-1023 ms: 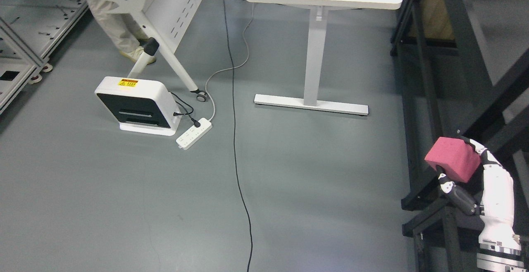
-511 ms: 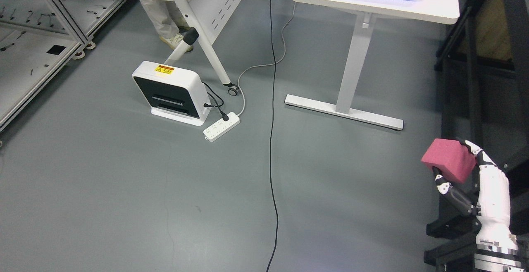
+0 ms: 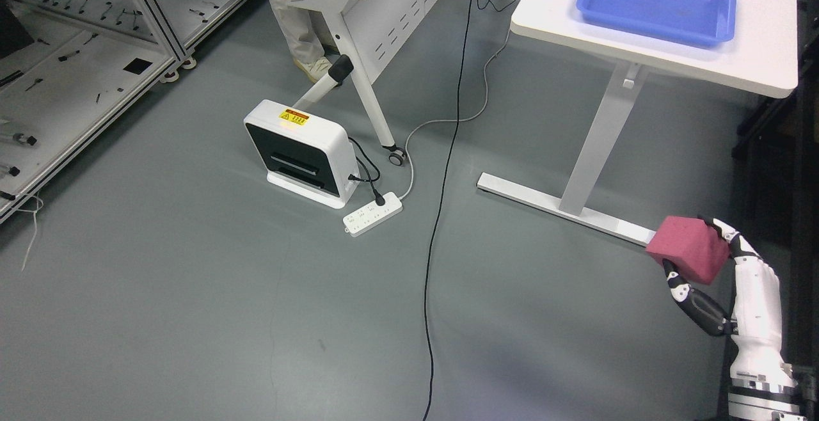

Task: Pick pink block from left shelf to tray
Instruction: 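Turn and drive toward the blue tray on the desk holding the cube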

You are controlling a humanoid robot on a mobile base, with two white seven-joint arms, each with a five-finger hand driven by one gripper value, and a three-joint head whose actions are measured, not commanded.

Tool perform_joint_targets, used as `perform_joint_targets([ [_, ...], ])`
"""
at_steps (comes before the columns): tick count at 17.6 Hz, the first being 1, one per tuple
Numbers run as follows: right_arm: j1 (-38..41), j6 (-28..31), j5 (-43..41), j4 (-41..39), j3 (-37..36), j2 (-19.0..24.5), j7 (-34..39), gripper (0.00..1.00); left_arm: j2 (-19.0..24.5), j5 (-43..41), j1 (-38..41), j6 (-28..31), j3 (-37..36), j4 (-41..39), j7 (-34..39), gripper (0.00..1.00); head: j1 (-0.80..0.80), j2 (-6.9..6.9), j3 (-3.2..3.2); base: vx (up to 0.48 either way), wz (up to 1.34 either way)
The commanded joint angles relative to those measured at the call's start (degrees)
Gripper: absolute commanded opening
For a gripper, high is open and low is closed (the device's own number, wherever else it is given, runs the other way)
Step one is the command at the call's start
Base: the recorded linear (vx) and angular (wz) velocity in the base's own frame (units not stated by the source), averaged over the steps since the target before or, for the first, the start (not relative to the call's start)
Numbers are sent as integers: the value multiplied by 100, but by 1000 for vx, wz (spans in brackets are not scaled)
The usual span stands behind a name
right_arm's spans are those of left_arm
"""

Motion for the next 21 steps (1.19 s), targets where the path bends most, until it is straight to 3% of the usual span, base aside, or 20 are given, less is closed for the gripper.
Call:
perform_joint_targets([
  [1,4,3,0,0,74,57,-1,4,100,44,-1,4,0,-100,1,100,0,0,0,311,-13],
  [21,-13,3,-8,0,74,57,-1,4,100,44,-1,4,0,-100,1,100,0,0,0,374,-94],
])
